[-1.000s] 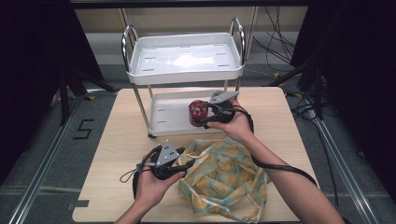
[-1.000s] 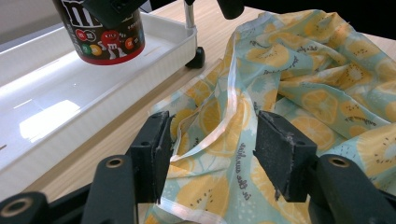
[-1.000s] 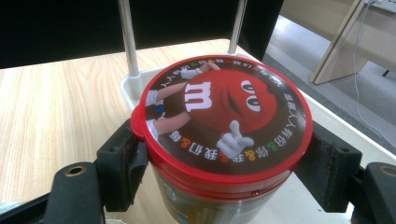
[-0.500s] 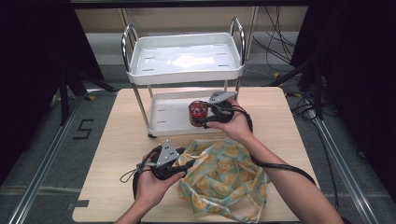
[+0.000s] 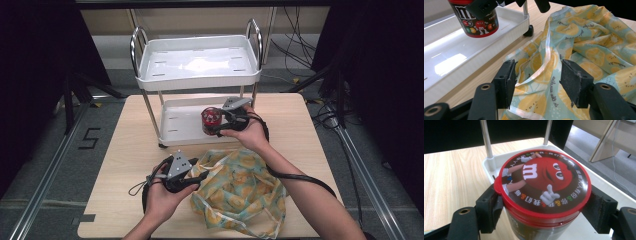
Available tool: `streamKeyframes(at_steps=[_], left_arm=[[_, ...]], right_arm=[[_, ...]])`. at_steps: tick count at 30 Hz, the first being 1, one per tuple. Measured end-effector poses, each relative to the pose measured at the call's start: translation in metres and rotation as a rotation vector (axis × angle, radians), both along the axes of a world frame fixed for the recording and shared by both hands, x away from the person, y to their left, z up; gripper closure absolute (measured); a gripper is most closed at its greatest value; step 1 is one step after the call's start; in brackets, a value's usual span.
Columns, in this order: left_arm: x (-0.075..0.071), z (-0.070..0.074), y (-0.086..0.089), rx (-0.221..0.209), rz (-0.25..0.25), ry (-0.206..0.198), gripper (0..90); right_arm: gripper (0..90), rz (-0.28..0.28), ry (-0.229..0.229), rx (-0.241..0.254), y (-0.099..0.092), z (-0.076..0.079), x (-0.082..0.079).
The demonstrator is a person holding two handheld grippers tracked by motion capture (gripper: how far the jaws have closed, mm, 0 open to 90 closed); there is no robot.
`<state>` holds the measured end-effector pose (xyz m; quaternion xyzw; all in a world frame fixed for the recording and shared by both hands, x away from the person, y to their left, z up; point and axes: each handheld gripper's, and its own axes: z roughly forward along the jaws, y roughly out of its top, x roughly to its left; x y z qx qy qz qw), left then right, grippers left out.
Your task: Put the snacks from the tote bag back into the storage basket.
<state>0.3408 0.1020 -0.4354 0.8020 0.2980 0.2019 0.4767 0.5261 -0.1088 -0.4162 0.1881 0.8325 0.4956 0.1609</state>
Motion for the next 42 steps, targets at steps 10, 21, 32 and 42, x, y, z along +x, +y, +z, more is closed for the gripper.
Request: streamKeyframes(at_steps=[10, 21, 32, 42], left_arm=[[0.0, 0.0, 0.0, 0.004, -0.004, 0.0, 45.4], [0.0, 0.0, 0.0, 0.003, 0.001, -0.002, 45.4], [0.0, 0.0, 0.0, 0.004, 0.002, -0.002, 45.3], [0.001, 0.0, 0.001, 0.003, -0.001, -0.002, 45.4]], right_arm=[[26.5, -0.008, 0.018, -0.011, 0.001, -0.001, 0.003], [26.5, 0.001, 0.034, -0.018, 0.003, -0.002, 0.006], [26.5, -0.036, 0.043, -0.012, 0.006, -0.006, 0.008], [26.5, -0.04, 0.05, -0.013, 0.008, -0.007, 0.009]])
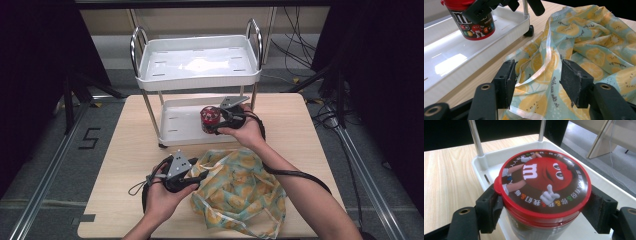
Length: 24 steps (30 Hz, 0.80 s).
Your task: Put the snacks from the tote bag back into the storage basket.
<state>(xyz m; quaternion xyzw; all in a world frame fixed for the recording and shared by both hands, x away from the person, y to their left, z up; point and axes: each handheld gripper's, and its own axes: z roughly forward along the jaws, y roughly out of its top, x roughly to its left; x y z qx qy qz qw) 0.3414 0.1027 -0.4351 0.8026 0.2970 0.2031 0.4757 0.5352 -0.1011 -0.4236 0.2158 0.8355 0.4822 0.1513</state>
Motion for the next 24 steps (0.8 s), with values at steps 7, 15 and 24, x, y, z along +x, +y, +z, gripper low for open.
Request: streamKeyframes(at_steps=[7, 15, 24], left_arm=[[0.0, 0.0, 0.0, -0.002, 0.0, 0.0, 45.4], [0.0, 0.0, 0.0, -0.002, -0.001, 0.0, 45.4], [0.0, 0.0, 0.0, 0.001, 0.002, 0.0, 45.4]], right_arm=[[26.5, 0.038, -0.02, -0.006, 0.0, -0.003, 0.006], [26.5, 0.032, -0.014, -0.016, 0.001, -0.007, 0.006], [26.4, 0.022, -0.001, -0.008, 0.002, -0.01, 0.007]])
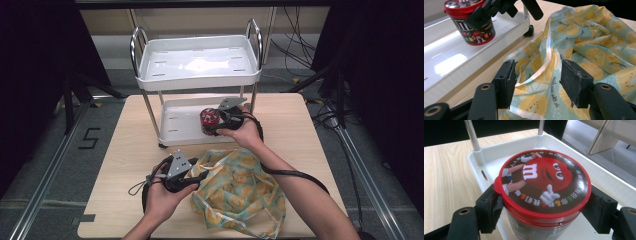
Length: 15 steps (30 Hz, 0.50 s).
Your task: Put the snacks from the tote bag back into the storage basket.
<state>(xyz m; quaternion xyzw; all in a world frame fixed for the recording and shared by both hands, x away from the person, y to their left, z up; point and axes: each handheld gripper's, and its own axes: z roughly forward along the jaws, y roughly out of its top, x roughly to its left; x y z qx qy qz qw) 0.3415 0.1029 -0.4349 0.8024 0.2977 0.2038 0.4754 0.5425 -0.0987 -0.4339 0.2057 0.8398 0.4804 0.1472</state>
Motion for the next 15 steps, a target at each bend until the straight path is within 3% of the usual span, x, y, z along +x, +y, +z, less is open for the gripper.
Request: streamKeyframes(at_steps=[3, 4, 5, 15], left_arm=[[-0.0003, -0.0001, -0.0001, -0.003, 0.003, 0.003, 45.4], [-0.0001, 0.0, 0.0001, 0.0, 0.0, 0.0, 45.4], [-0.0002, -0.0001, 0.0001, 0.0, 0.001, 0.001, 45.4], [0.0001, -0.0005, -0.0005, -0.003, -0.004, 0.003, 45.3]], right_arm=[[26.5, -0.005, 0.01, -0.021, 0.0012, -0.0017, 0.001], [26.5, -0.011, 0.033, -0.011, 0.002, -0.0022, -0.0011], [26.5, -0.005, 0.014, -0.018, 0.0016, -0.0028, 0.0014], [26.5, 0.001, 0.056, -0.016, 0.0014, -0.0069, 0.001]])
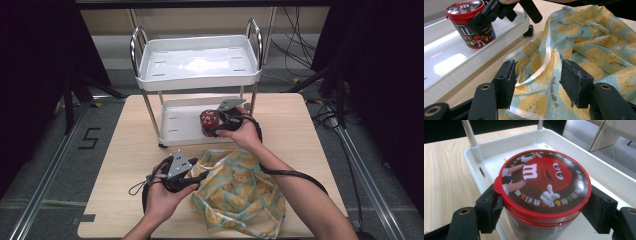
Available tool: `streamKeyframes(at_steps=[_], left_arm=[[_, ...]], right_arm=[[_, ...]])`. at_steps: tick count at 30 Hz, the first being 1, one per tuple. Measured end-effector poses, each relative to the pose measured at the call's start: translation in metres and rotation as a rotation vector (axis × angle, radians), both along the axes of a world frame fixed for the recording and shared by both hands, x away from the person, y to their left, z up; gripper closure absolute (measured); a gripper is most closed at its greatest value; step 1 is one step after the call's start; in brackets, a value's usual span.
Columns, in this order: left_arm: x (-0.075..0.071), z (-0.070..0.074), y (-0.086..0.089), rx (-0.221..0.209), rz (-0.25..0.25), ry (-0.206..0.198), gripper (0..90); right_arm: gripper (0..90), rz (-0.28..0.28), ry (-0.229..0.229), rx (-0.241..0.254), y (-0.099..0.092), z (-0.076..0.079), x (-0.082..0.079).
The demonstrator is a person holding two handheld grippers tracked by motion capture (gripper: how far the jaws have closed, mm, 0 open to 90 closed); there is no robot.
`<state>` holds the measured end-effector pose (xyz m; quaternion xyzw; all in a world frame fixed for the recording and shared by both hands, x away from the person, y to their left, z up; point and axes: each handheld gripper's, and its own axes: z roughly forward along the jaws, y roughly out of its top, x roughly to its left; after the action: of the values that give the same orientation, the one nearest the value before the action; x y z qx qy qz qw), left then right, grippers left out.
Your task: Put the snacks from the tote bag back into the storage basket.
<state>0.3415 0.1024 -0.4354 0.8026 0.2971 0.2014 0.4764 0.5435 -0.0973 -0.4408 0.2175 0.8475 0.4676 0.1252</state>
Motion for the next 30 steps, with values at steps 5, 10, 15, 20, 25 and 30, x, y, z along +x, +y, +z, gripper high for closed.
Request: streamKeyframes(at_steps=[5, 10, 15, 20, 25, 30], left_arm=[[-0.001, -0.001, -0.001, -0.003, 0.007, 0.013, 45.3], [0.001, 0.0, 0.001, 0.017, -0.009, -0.008, 45.3], [-0.001, -0.001, -0.001, -0.002, 0.006, 0.012, 45.4], [-0.001, -0.001, -0.001, -0.001, 0.005, 0.011, 45.3], [0.001, 0.0, 0.0, 0.016, -0.008, -0.007, 45.3], [0.0, 0.0, 0.0, 0.005, 0.0, 0.005, 45.3]], right_arm=[[26.5, -0.012, -0.031, -0.007, 0.001, -0.005, 0.0], [26.4, 0.003, -0.045, -0.012, 0.002, -0.008, 0.003], [26.4, -0.026, -0.016, -0.025, 0.002, -0.01, 0.002], [26.4, -0.037, 0.004, -0.018, 0.002, -0.011, 0.002], [26.4, -0.031, -0.011, -0.03, 0.002, -0.012, 0.003], [26.4, -0.029, -0.003, -0.029, 0.003, -0.013, 0.002]])
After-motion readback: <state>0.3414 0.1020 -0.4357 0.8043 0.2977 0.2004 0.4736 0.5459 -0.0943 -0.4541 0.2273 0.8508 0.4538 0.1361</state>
